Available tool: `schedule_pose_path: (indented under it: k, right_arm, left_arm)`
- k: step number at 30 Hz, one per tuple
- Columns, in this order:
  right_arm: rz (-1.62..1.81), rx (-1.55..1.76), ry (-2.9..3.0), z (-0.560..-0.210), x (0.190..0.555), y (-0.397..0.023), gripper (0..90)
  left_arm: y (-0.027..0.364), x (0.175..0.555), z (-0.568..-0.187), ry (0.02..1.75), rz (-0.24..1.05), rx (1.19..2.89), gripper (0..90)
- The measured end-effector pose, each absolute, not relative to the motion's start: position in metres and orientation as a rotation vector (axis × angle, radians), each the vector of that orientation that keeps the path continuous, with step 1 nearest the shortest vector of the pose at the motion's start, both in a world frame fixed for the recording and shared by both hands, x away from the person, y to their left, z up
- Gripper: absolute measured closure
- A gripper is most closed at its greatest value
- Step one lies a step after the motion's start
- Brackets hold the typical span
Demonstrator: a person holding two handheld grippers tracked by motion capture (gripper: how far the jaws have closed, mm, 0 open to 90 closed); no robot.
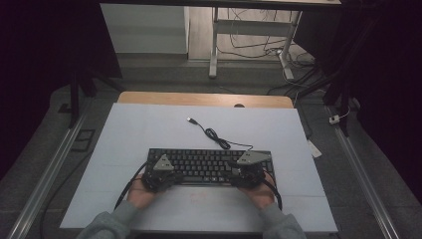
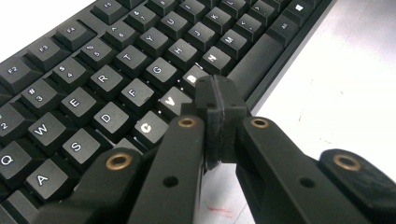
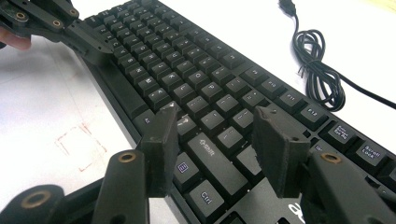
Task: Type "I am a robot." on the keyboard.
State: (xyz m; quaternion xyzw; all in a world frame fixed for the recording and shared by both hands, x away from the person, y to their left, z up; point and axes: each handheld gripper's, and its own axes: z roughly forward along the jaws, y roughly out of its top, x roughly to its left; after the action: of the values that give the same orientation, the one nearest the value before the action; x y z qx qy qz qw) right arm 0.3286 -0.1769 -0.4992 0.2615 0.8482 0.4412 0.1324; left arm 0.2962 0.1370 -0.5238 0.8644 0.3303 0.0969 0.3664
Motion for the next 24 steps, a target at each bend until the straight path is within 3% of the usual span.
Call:
schedule_pose_path:
  k: [18,24]
  right_arm:
    - [1.283,0.757,2.458,-0.499,0.328,-0.177,50.8]
    - [1.282,0.757,2.459,-0.499,0.329,-0.178,50.7]
  left_arm:
    - [0.143,0.291,-0.513,0.863,0.288,2.151,88.7]
    - [0.158,0.289,-0.503,0.883,0.286,2.094,68.5]
